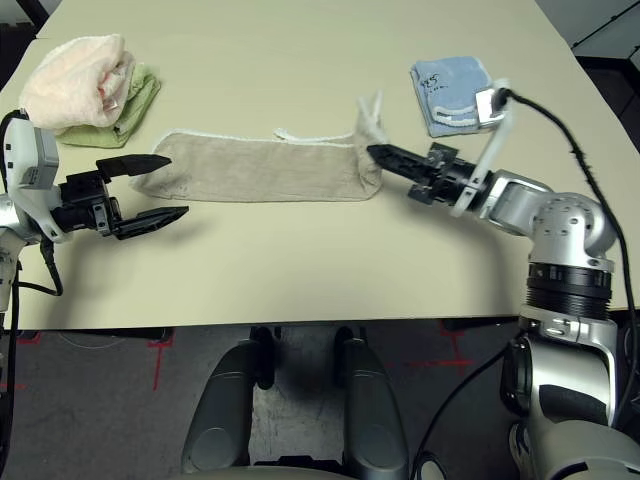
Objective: Fold the towel and set it aside.
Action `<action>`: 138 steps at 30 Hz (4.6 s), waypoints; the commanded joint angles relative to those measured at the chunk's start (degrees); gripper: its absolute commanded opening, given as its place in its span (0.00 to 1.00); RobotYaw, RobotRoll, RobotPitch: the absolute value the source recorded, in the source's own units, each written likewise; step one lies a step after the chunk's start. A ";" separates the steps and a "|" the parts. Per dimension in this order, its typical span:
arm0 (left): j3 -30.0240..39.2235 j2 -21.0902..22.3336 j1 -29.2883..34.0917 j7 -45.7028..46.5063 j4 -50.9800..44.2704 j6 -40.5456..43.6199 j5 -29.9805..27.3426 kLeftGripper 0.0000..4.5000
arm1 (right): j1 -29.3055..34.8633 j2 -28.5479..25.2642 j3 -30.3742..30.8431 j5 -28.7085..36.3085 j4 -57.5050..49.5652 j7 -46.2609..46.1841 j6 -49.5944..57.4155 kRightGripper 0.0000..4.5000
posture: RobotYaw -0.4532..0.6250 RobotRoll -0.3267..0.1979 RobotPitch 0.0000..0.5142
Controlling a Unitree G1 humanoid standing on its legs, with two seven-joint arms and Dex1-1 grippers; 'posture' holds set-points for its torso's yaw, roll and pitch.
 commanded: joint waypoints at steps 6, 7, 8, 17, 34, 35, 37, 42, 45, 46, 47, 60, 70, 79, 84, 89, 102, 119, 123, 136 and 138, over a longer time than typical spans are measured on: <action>-0.01 0.01 1.34 0.39 -1.64 -0.07 -0.41 1.00 | -3.28 5.25 5.14 -7.72 2.39 -2.49 -4.05 0.00 | 0.41 0.62 0.44; 0.04 0.04 1.42 0.44 -1.72 -0.01 -0.44 1.00 | -3.60 5.50 5.85 -8.35 2.54 -2.15 -4.24 0.00 | 0.41 0.62 0.44; 0.07 0.07 1.46 0.47 -1.77 0.03 -0.47 1.00 | -3.80 5.65 6.32 -8.82 2.62 -1.78 -4.36 0.00 | 0.41 0.62 0.44; 0.13 0.11 1.78 0.87 -1.92 0.17 -0.50 1.00 | -4.98 8.44 9.70 -13.14 3.47 -1.54 -5.06 0.00 | 0.41 0.62 0.44; 0.43 0.59 3.27 1.50 -3.36 1.44 -0.83 1.00 | -5.60 3.36 24.03 -33.03 4.90 16.04 -40.71 1.00 | 0.42 0.62 0.43; 0.46 0.63 3.30 1.49 -3.39 1.52 -0.82 1.00 | -6.02 3.63 24.50 -33.89 5.68 17.30 -43.13 1.00 | 0.42 0.62 0.43; 0.50 0.68 3.36 1.46 -3.38 1.59 -0.79 1.00 | -6.76 4.19 25.11 -35.35 7.22 19.53 -47.20 1.00 | 0.42 0.62 0.44; 0.18 0.53 3.03 1.59 -3.34 1.85 -0.63 1.00 | -9.44 6.41 26.09 -37.57 11.72 22.34 -48.79 1.00 | 0.42 0.62 0.44; 0.06 0.51 2.96 1.60 -3.31 1.93 -0.61 1.00 | -10.30 6.93 26.92 -38.63 13.15 24.49 -47.16 1.00 | 0.42 0.62 0.44; 0.04 0.52 2.93 1.62 -3.31 1.97 -0.61 1.00 | -10.49 7.15 27.01 -38.70 13.44 24.90 -46.31 1.00 | 0.42 0.62 0.44; 0.03 0.53 2.93 1.64 -3.32 2.00 -0.61 1.00 | -10.65 7.39 27.00 -38.79 13.70 25.14 -45.81 1.00 | 0.42 0.62 0.44; 0.05 0.18 2.51 2.33 -3.06 3.08 -0.83 1.00 | -12.70 10.03 10.38 -27.33 23.05 27.70 -54.19 1.00 | 0.41 0.62 0.45; -0.14 -1.21 1.67 4.19 -1.89 2.97 -0.10 1.00 | -14.81 -0.14 5.95 -29.86 45.68 45.24 -78.30 1.00 | 0.43 0.62 0.45; 1.98 -2.56 -0.76 15.10 -2.45 12.63 -2.02 1.00 | -14.24 -3.38 9.22 -29.98 48.05 48.04 -83.23 1.00 | 0.44 0.62 0.43; 2.37 -0.74 -0.15 13.73 -3.34 13.69 -2.15 1.00 | -13.30 -3.90 8.80 -28.95 47.66 48.04 -83.70 1.00 | 0.44 0.62 0.43; 6.00 2.33 0.76 14.12 -6.19 24.75 -8.66 1.00 | -12.09 -4.56 8.08 -28.06 45.99 48.04 -81.21 1.00 | 0.44 0.62 0.43; 19.58 -3.16 -13.25 38.69 4.47 73.37 -17.30 1.00 | -10.95 -3.50 6.28 -28.50 41.70 47.47 -77.54 1.00 | 0.45 0.62 0.44; 24.42 -11.88 -18.37 48.56 10.05 75.44 -11.68 1.00 | -10.68 -3.70 5.89 -28.87 39.86 47.17 -76.13 1.00 | 0.44 0.62 0.45; 23.63 -11.91 -20.56 49.31 13.02 72.85 -10.70 1.00 | -10.76 -3.74 5.94 -29.11 40.03 47.06 -76.21 1.00 | 0.44 0.62 0.45; 21.33 -12.46 -20.80 49.90 15.17 67.56 -10.12 0.53 | -10.88 -3.76 6.05 -29.90 40.63 46.66 -76.76 1.00 | 0.44 0.62 0.46; 21.30 -12.44 -20.80 49.53 15.20 68.36 -10.56 0.35 | -10.95 -3.74 5.96 -30.08 40.75 46.58 -76.89 1.00 | 0.44 0.62 0.46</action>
